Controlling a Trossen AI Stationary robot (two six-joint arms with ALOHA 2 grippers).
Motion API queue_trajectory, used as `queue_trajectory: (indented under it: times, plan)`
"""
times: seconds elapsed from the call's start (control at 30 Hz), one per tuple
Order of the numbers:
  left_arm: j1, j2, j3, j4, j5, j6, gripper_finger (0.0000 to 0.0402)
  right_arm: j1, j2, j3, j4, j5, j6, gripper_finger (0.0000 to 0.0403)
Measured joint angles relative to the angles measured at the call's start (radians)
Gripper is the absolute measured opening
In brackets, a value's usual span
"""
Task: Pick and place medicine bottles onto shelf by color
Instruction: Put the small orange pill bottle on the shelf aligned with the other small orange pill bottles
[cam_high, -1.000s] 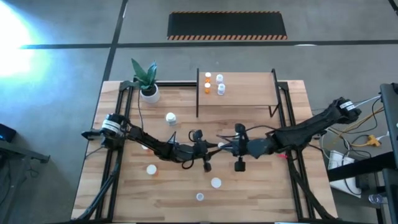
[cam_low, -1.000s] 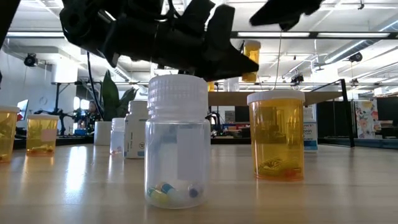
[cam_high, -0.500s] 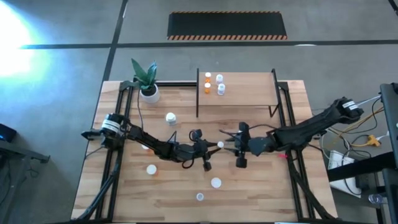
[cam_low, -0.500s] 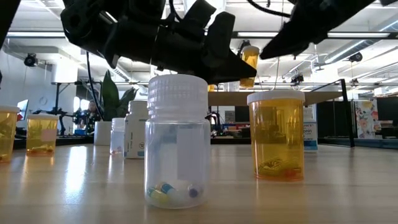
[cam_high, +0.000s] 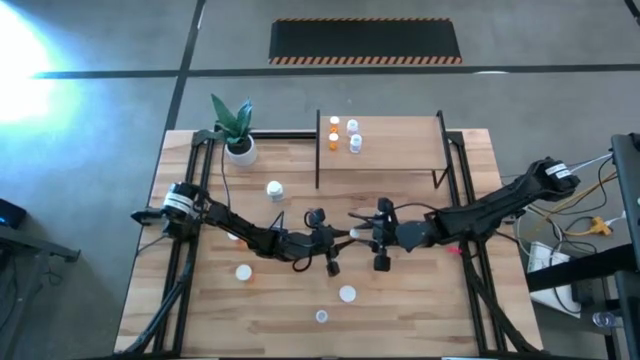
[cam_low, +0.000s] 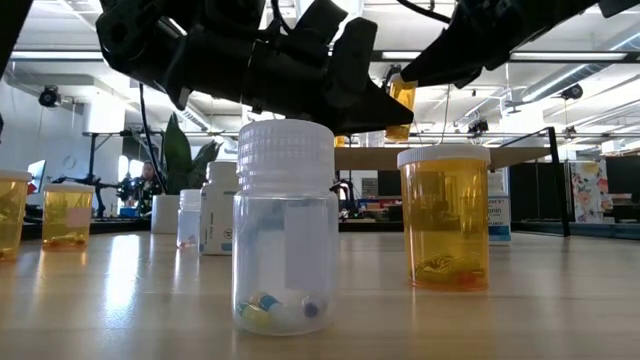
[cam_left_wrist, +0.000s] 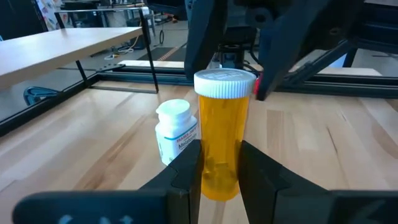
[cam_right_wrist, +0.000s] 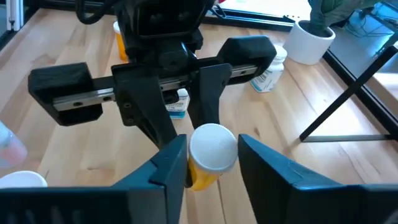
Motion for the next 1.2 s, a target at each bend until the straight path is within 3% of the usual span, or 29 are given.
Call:
queue_trajectory:
  times: [0.3, 0.47, 0.63, 0.77, 0.93, 1.07, 1.2]
  plan:
    - [0.000, 0.002, -0.001, -0.002, 0.000, 0.019, 0.0109, 0.000, 0.010, 0.000, -0.006, -0.004, 0.010, 0.0095]
    - [0.010, 0.002, 0.000, -0.049, 0.000, 0.051, 0.0177, 0.000, 0.010, 0.000, -0.016, -0.011, 0.016, 0.0097]
    - [0.033, 0.002, -0.007, -0.198, -0.004, 0.050, 0.0257, -0.010, 0.010, 0.006, -0.057, -0.013, 0.038, 0.0097]
    - [0.044, 0.002, -0.013, -0.329, -0.013, -0.054, 0.0298, -0.051, 0.009, 0.064, -0.121, -0.016, 0.054, 0.0095]
    - [0.041, 0.002, -0.013, -0.459, -0.011, -0.209, 0.0309, -0.146, 0.009, 0.193, -0.232, -0.013, -0.017, 0.0080]
    - [0.039, 0.002, -0.017, -0.471, -0.011, -0.239, 0.0309, -0.245, 0.009, 0.280, -0.294, -0.020, -0.098, 0.0056]
    - [0.034, 0.002, -0.021, -0.469, -0.011, -0.238, 0.0309, -0.291, 0.008, 0.330, -0.387, -0.108, -0.122, 0.0042]
